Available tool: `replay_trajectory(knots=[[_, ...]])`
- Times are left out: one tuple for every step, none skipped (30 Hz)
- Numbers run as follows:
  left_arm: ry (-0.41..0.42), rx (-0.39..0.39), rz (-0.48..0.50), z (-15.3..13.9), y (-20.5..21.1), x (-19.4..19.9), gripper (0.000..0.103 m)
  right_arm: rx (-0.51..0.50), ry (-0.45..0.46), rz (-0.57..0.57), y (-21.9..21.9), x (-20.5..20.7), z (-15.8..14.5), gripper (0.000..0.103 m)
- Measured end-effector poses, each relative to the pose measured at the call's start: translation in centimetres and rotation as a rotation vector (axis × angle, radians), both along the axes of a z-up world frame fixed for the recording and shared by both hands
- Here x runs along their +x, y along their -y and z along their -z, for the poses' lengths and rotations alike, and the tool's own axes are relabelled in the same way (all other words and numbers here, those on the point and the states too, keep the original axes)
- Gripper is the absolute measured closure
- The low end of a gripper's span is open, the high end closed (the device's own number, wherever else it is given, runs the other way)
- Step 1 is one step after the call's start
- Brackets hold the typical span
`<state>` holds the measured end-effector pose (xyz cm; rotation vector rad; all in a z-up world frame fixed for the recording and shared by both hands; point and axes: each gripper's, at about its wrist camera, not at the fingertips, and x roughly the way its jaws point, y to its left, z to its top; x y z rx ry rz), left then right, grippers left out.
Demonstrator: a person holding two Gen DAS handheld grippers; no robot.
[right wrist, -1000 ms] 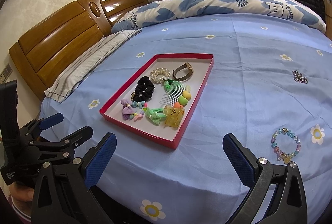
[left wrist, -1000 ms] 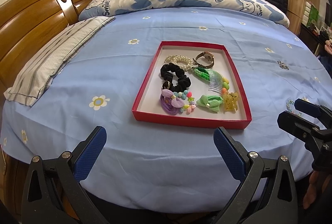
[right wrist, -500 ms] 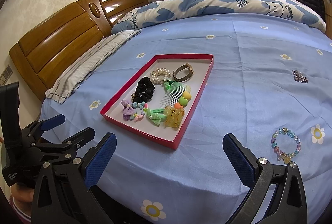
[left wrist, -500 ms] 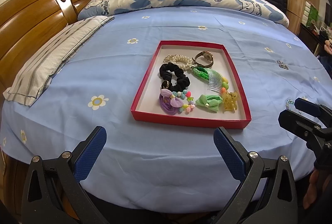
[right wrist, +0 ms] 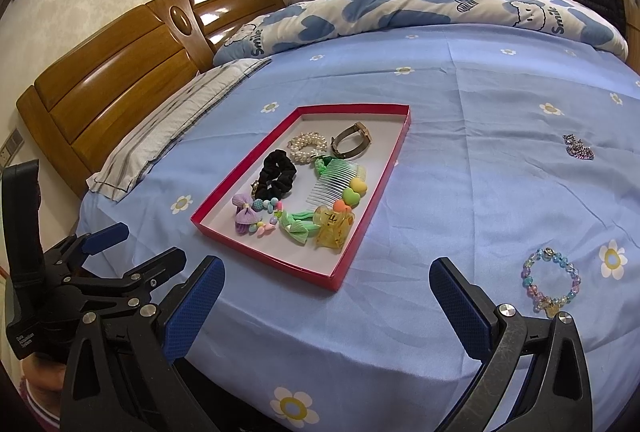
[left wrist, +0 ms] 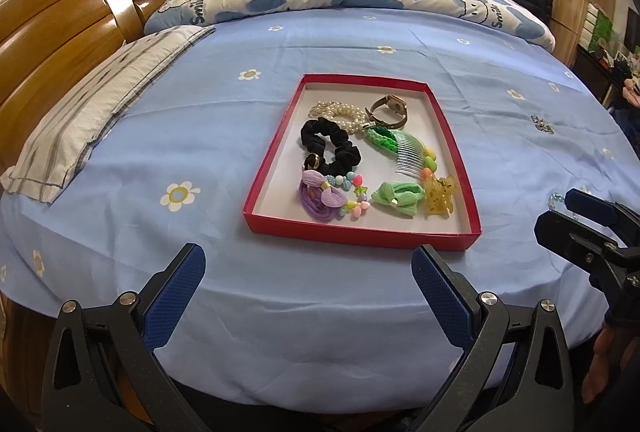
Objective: Organize jewelry
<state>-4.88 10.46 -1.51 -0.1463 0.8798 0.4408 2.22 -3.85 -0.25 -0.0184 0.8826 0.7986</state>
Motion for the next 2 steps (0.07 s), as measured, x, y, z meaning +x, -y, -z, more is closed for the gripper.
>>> replay_trajectory(knots=[[0.000,-0.007,0.003,0.07,0.02,0.11,0.000,0.000,-0.002,0.000,0.05,0.13,0.02,0.000],[-0.001,-0.012,0.006,0.13,0.00,0.19,0.000,0.000,-0.005,0.000,0.08,0.26,0.07,0.000]])
